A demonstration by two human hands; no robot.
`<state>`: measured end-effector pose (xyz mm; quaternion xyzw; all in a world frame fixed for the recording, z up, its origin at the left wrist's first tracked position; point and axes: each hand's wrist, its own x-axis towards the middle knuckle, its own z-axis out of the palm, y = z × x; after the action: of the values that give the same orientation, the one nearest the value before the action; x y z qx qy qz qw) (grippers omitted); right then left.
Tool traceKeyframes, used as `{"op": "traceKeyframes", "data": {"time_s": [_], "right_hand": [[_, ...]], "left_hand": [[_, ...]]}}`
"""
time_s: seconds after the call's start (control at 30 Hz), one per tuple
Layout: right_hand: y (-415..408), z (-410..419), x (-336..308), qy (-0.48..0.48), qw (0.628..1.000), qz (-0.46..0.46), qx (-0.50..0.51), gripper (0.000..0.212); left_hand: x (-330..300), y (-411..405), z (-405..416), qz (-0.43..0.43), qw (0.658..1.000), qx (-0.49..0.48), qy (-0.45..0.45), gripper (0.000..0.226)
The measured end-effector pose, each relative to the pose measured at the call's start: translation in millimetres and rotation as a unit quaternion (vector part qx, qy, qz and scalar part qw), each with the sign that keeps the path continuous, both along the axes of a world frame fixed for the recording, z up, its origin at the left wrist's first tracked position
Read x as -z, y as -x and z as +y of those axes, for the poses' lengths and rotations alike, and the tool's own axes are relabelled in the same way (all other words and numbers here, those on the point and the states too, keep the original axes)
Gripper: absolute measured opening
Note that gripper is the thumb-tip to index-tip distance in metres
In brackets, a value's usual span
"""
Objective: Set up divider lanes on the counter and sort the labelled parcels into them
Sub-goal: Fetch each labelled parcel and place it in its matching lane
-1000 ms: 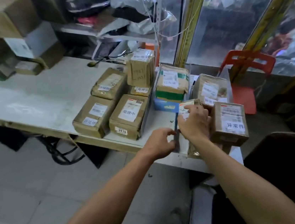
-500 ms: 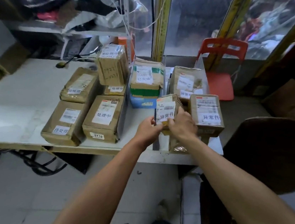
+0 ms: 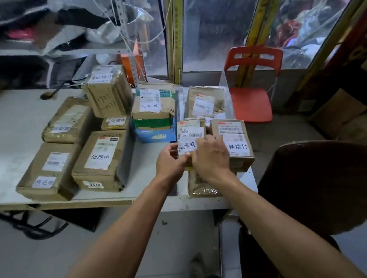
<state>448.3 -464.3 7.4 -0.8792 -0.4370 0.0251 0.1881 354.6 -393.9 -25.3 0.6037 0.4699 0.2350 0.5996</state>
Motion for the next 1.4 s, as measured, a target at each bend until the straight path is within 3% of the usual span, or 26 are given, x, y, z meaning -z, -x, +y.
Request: {"op": "traceKeyframes", "data": {"time_s": [0.13, 0.23, 0.3, 0.4, 0.77, 0.93, 1.23, 1.4], "right_hand": [[-12.9, -11.9, 1.6, -0.053, 0.998, -0.025, 0.009, 0.041], [-29.7, -23.4, 1.1, -0.073, 0.991, -0.072, 0.087, 0.059], [-46.2, -31.6, -0.2, -0.016, 0.988, -0.033, 0.151, 0.079], [-63.5, -40.0, -0.3, 0.054, 0.974, 0.110, 0.189, 0.102], [-63.0, -45.5, 15.8, -0.075, 0.970, 0.179, 0.146, 0.081], [-57.9, -40.3, 22.7, -0.057, 0.974, 0.161, 0.148, 0.072], [-59.1, -43.8, 23.9, -0.087, 0.970, 0.139, 0.179, 0.082], [-58.4, -36.5, 24.3, -0.081, 0.966, 0.171, 0.179, 0.087]], "left_hand": [[4.5, -5.8, 0.5, 0.025, 0.999, 0.013, -0.038, 0.045], [5.2, -13.8, 4.2, 0.063, 0.994, 0.031, -0.079, 0.061], [10.5, -19.8, 7.2, 0.079, 0.992, 0.043, -0.090, 0.085], [28.4, -28.3, 13.7, 0.100, 0.987, 0.065, -0.107, 0.110], [32.6, -27.1, 24.7, 0.102, 0.987, 0.048, -0.110, 0.116], [29.0, -22.0, 25.6, 0.105, 0.986, 0.051, -0.121, 0.116], [33.5, -11.7, 33.8, 0.078, 0.992, 0.045, -0.085, 0.102], [35.4, -9.5, 35.7, 0.096, 0.993, 0.027, -0.068, 0.102]]}}
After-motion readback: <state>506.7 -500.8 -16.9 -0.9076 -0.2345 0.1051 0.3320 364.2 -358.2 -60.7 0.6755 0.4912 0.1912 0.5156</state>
